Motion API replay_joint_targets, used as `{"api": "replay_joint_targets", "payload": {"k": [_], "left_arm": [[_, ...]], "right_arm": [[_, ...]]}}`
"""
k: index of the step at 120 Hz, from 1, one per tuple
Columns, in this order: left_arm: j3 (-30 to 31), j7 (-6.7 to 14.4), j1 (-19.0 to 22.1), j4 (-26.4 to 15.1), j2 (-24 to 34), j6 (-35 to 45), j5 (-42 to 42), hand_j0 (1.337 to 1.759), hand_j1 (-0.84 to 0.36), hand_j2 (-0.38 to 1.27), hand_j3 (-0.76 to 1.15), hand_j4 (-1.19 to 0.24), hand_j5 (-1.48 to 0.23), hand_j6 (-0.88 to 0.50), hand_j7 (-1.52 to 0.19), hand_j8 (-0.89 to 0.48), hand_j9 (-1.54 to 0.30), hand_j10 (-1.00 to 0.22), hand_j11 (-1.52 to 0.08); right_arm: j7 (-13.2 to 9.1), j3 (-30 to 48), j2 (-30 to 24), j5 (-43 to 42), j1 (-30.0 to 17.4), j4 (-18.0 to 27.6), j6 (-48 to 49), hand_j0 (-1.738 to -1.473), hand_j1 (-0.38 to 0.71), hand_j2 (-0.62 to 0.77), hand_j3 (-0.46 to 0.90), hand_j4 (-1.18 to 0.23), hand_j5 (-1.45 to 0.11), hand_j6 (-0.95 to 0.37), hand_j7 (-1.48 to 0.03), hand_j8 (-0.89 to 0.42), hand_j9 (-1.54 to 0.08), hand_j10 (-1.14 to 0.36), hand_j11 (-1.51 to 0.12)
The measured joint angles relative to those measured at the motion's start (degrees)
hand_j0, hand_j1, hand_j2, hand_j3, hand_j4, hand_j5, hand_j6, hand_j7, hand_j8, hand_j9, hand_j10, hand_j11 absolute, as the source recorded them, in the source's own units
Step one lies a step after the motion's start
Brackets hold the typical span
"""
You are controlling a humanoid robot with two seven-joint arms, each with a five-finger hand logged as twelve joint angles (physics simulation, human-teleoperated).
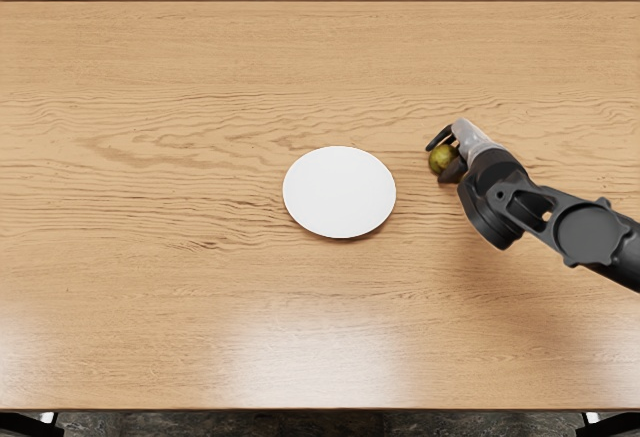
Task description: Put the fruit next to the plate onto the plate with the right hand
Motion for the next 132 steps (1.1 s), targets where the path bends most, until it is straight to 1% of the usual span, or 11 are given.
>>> {"api": "replay_joint_targets", "payload": {"k": [1, 2, 4, 12, 17, 35, 57, 83, 120, 123, 132], "left_arm": [[0.00, 0.00, 0.00, 0.00, 0.00, 0.00, 0.00, 1.658, 0.33, 0.00, 0.00, -0.02, -0.02, -0.02, -0.02, -0.02, -0.02, -0.02, -0.02], [0.00, -0.01, 0.00, 0.00, 0.00, 0.00, 0.00, 1.658, 0.33, 0.00, 0.00, -0.02, -0.02, -0.02, -0.02, -0.02, -0.02, -0.02, -0.02], [0.00, 0.00, 0.00, 0.00, 0.00, 0.00, 0.00, 1.658, 0.33, 0.00, 0.00, -0.02, -0.02, -0.02, -0.02, -0.02, -0.02, -0.02, -0.02], [0.01, -0.01, 0.00, 0.01, 0.00, 0.00, -0.01, 1.658, 0.33, 0.00, 0.00, -0.02, -0.02, -0.02, -0.02, -0.02, -0.02, -0.02, -0.02], [0.01, -0.01, 0.00, -0.01, 0.00, 0.00, -0.01, 1.658, 0.33, 0.00, 0.00, -0.02, -0.02, -0.02, -0.02, -0.02, -0.02, -0.02, -0.02], [0.01, 0.00, 0.00, -0.01, 0.00, 0.00, -0.01, 1.658, 0.33, 0.00, 0.00, -0.02, -0.02, -0.02, -0.02, -0.02, -0.02, -0.02, -0.02], [0.02, 0.01, 0.00, 0.00, 0.00, 0.00, -0.01, 1.658, 0.33, 0.00, 0.00, -0.02, -0.02, -0.02, -0.02, -0.02, -0.02, -0.02, -0.02], [0.02, 0.02, -0.09, -0.01, 0.00, 0.00, -0.01, 1.658, 0.33, 0.00, 0.00, -0.02, -0.02, -0.02, -0.02, -0.02, -0.02, -0.02, -0.02], [0.02, 0.01, -0.09, 0.01, 0.00, 0.00, -0.01, 1.658, 0.33, 0.00, 0.00, -0.02, -0.02, -0.02, -0.02, -0.02, -0.02, -0.02, -0.02], [0.02, 0.01, -0.09, 0.01, 0.00, 0.00, -0.01, 1.658, 0.33, 0.00, 0.00, -0.02, -0.02, -0.02, -0.02, -0.02, -0.02, -0.02, -0.02], [0.02, 0.00, 0.00, 0.00, 0.00, 0.00, -0.01, 1.658, 0.33, 0.00, 0.00, -0.02, -0.02, -0.02, -0.02, -0.02, -0.02, -0.02, -0.02]], "right_arm": [[0.01, 0.03, 0.00, 0.06, 0.03, 0.00, 0.01, -1.659, 0.24, -0.03, -0.02, -0.66, -0.72, -0.38, -0.79, -0.35, -0.82, -0.17, -0.90], [0.01, 0.06, -0.01, 0.12, 0.05, 0.00, 0.02, -1.661, 0.24, -0.02, -0.03, -0.66, -0.73, -0.38, -0.79, -0.35, -0.82, -0.17, -0.90], [0.04, 0.12, -0.01, 0.23, 0.11, 0.01, 0.07, -1.658, 0.24, 0.00, 0.00, -0.65, -0.73, -0.39, -0.80, -0.36, -0.82, -0.21, -0.87], [0.10, 0.30, -0.15, 1.39, 0.76, 0.01, 0.28, -1.657, 0.25, 0.08, 0.00, -0.65, -0.76, -0.42, -0.81, -0.40, -0.83, -0.33, -0.85], [0.12, 0.36, -0.23, 1.96, 1.25, 0.02, 0.48, -1.657, 0.25, 0.10, 0.00, -0.65, -0.78, -0.43, -0.81, -0.41, -0.83, -0.39, -0.85], [0.12, 0.47, -0.54, 4.17, 3.47, 0.02, 2.24, -1.655, 0.23, 0.09, 0.00, -0.65, -0.81, -0.44, -0.82, -0.42, -0.83, -0.52, -0.84], [0.12, 0.59, -0.28, 7.86, 7.21, 0.04, 6.62, -1.654, 0.23, 0.08, 0.00, -0.64, -0.82, -0.45, -0.83, -0.42, -0.84, -0.59, -0.84], [0.13, 0.73, 2.23, 11.19, 11.13, 0.14, 12.40, -1.654, 0.23, 0.08, 0.00, -0.64, -0.83, -0.45, -0.83, -0.42, -0.84, -0.62, -0.84], [0.16, 0.55, 7.49, 12.03, 11.17, 0.25, 17.52, -1.656, 0.23, 0.08, 0.00, -0.61, -0.83, -0.45, -0.81, -0.42, -0.82, -0.61, -0.82], [0.16, 0.55, 7.69, 12.02, 11.09, 0.24, 17.62, -1.657, 0.21, 0.07, 0.00, -0.59, -0.79, -0.44, -0.78, -0.42, -0.79, -0.59, -0.79], [0.19, 0.65, 8.55, 12.07, 10.96, 0.17, 17.41, -1.657, 0.04, 0.05, 0.00, -0.41, -0.55, -0.31, -0.54, -0.29, -0.55, -0.41, -0.55]]}}
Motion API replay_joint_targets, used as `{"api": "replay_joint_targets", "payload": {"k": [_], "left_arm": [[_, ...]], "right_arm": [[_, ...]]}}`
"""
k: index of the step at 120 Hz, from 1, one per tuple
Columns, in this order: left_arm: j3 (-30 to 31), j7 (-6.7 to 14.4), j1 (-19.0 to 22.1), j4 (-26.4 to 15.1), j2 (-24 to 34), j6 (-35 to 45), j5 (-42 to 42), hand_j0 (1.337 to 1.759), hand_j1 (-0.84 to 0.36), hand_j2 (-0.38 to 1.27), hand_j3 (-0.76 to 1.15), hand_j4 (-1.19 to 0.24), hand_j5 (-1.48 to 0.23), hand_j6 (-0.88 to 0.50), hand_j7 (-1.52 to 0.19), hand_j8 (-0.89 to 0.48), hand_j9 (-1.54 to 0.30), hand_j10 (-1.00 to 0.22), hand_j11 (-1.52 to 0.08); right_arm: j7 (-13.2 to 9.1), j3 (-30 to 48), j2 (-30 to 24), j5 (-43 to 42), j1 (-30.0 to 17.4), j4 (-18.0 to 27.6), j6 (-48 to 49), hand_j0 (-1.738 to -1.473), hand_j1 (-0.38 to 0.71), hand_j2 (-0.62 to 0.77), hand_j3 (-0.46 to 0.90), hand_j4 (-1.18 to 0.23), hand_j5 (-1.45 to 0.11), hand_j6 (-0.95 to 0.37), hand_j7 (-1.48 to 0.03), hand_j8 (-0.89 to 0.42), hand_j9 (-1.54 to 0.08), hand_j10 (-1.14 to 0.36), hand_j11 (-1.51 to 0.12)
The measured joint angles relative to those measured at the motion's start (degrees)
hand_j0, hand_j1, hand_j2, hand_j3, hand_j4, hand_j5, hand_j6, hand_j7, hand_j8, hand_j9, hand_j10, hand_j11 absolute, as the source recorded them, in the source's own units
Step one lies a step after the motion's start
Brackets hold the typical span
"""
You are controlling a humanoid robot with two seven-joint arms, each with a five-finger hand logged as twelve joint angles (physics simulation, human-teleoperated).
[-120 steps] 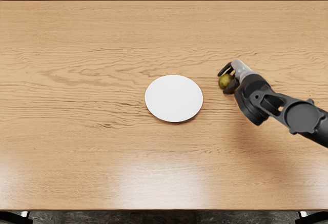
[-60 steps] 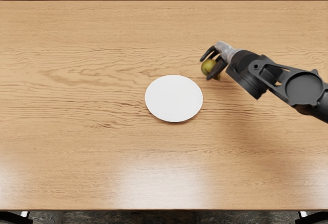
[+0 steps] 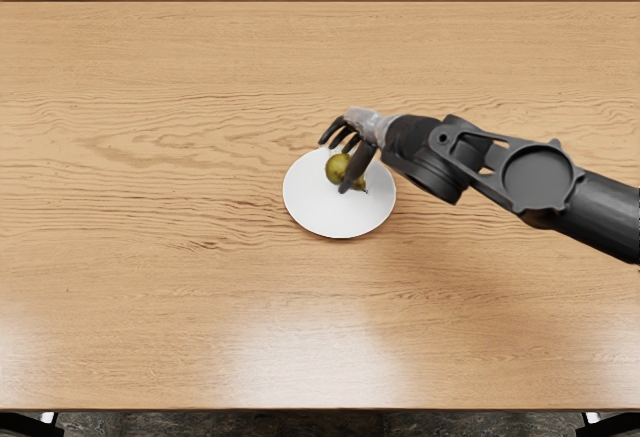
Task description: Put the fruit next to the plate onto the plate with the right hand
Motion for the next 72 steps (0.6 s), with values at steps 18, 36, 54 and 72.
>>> {"api": "replay_joint_targets", "payload": {"k": [18, 36, 54, 72], "left_arm": [[0.00, 0.00, 0.00, 0.00, 0.00, 0.00, 0.00, 1.658, 0.33, 0.00, 0.00, -0.02, -0.02, -0.02, -0.02, -0.02, -0.02, -0.02, -0.02], [0.01, 0.02, 0.00, 0.00, 0.00, 0.00, 0.00, 1.658, 0.33, 0.00, 0.00, -0.02, -0.02, -0.02, -0.02, -0.02, -0.02, -0.02, -0.02], [0.05, -0.01, 0.10, -0.02, 0.00, 0.00, 0.00, 1.658, 0.33, 0.00, 0.00, -0.02, -0.02, -0.02, -0.02, -0.02, -0.02, -0.02, -0.02], [0.07, -0.01, 0.53, -0.06, 0.00, 0.00, 0.06, 1.658, 0.33, 0.00, 0.00, -0.02, -0.02, -0.02, -0.02, -0.02, -0.02, -0.02, -0.02]], "right_arm": [[0.02, 6.98, -1.95, 6.77, -0.70, 0.14, 13.11, -1.658, -0.16, 0.02, 0.00, -0.20, -0.27, -0.15, -0.26, -0.14, -0.26, -0.20, -0.26], [8.40, 16.23, -8.65, 14.39, -1.76, 0.32, 33.03, -1.658, -0.26, 0.01, 0.00, -0.09, -0.13, -0.07, -0.12, -0.07, -0.13, -0.07, -0.13], [19.03, 20.21, -13.50, 17.65, -6.37, 0.37, 38.28, -1.658, -0.31, 0.01, 0.00, -0.05, -0.06, -0.04, -0.06, -0.03, -0.06, -0.04, -0.06], [23.59, 30.18, -19.36, 18.38, -15.90, 0.38, 39.53, -1.658, -0.33, 0.00, 0.00, -0.02, -0.03, -0.02, -0.03, -0.02, -0.03, -0.02, -0.03]]}}
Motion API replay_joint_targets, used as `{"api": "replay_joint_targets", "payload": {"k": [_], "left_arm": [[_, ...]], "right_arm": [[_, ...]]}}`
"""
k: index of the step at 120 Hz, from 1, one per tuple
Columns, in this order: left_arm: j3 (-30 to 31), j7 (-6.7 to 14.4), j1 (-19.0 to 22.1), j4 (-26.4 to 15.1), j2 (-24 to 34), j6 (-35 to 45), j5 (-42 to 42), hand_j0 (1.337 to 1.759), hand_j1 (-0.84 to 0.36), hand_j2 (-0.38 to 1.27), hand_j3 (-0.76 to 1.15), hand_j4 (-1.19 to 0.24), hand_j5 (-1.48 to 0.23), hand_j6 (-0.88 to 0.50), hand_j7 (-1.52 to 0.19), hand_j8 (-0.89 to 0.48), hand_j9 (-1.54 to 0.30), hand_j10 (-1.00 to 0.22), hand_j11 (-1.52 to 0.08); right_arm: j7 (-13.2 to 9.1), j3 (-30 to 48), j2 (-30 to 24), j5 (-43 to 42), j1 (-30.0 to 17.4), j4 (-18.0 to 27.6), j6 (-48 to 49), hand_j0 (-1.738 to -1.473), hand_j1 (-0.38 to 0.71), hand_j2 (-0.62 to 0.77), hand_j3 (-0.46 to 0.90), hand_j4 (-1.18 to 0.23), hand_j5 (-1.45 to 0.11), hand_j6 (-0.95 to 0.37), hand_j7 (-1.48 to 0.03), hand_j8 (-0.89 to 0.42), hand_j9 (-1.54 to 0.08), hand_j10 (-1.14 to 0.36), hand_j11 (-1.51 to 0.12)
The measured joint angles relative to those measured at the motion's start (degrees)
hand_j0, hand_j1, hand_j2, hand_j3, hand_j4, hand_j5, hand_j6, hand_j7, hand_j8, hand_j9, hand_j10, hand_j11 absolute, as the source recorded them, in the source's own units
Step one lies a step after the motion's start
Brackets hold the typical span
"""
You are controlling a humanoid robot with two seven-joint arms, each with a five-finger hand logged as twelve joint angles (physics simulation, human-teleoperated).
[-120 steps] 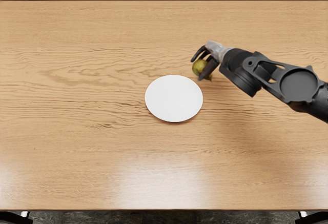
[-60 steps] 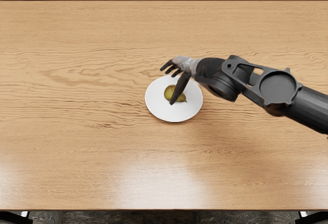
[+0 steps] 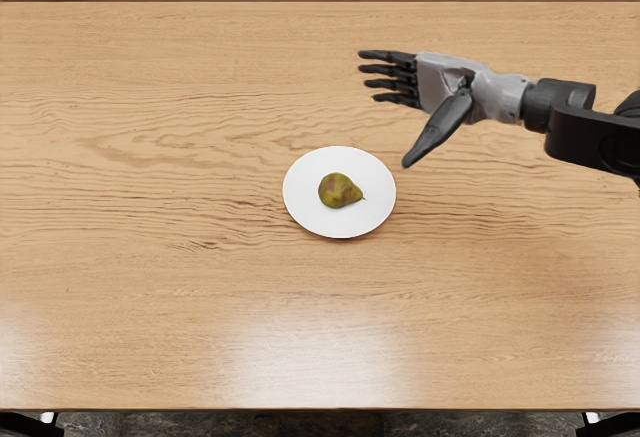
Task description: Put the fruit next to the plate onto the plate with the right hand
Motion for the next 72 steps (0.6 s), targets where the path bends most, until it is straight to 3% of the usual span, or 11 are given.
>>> {"api": "replay_joint_targets", "payload": {"k": [30, 72], "left_arm": [[-0.26, -0.02, -0.88, 0.06, 0.00, 0.00, -0.04, 1.658, 0.33, 0.00, 0.00, -0.02, -0.02, -0.02, -0.02, -0.02, -0.02, -0.02, -0.02], [-0.19, 0.01, -0.61, 0.09, 0.00, 0.00, -0.05, 1.658, 0.33, 0.00, 0.00, -0.02, -0.02, -0.02, -0.02, -0.02, -0.02, -0.02, -0.02]], "right_arm": [[1.29, 14.05, -10.87, 1.56, -14.54, -0.11, 0.35, -1.658, -0.34, 0.00, 0.00, -0.01, -0.01, 0.00, -0.01, 0.00, -0.01, 0.00, -0.01], [1.41, 21.53, -14.00, 4.91, -22.30, -0.29, 0.39, -1.658, -0.35, 0.00, 0.00, 0.00, 0.00, 0.00, 0.00, 0.00, 0.00, 0.00, 0.00]]}}
